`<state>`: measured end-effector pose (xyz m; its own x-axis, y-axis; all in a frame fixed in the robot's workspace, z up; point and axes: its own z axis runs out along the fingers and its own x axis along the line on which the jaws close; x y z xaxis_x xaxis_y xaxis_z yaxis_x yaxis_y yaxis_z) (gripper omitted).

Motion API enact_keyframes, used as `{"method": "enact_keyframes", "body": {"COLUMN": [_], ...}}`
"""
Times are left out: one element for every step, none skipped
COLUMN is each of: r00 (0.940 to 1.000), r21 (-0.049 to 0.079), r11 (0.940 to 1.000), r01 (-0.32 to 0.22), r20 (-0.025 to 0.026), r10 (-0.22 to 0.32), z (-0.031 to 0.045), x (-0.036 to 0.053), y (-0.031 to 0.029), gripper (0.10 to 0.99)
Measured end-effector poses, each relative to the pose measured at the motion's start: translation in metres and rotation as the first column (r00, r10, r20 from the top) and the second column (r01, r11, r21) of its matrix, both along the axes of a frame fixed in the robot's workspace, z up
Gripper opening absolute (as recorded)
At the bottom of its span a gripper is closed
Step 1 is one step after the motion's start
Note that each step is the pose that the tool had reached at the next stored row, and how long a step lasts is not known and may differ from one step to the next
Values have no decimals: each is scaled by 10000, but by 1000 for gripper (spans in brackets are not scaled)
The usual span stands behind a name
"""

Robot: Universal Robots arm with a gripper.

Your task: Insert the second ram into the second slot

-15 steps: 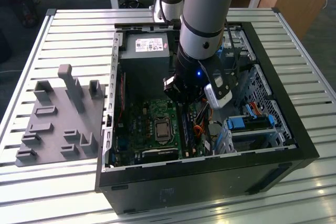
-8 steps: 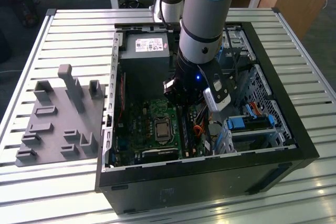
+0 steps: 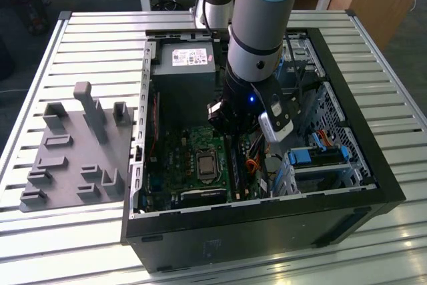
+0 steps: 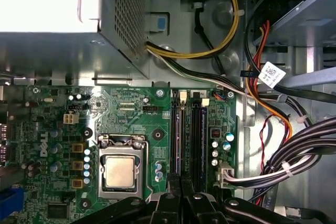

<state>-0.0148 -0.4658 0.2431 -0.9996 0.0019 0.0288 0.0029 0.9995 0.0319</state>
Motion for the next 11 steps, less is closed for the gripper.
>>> {"method": "enact_keyframes", "body": {"r00": [10000, 10000, 10000, 10000, 10000, 10000, 10000, 10000, 10000, 10000, 10000], "r21": [1, 1, 2, 3, 2, 1, 2, 3, 3, 2, 2], "r11": [10000, 10000, 10000, 10000, 10000, 10000, 10000, 10000, 10000, 10000, 10000], "r01": [1, 1, 1, 1, 1, 0, 0, 1, 0, 0, 0], "r20": [0, 0, 0, 1, 0, 0, 1, 1, 1, 0, 0], "r10": [-1, -1, -1, -1, -1, 0, 0, -1, 0, 0, 0], "z": [-1, -3, -5, -7, -10, -13, -17, -21, -25, -30, -37], "x": [1, 1, 1, 1, 2, 2, 2, 2, 2, 2, 2], "y": [0, 0, 0, 0, 0, 0, 0, 0, 0, 0, 0], "gripper": [122, 122, 122, 122, 122, 122, 122, 122, 122, 122, 122]}}
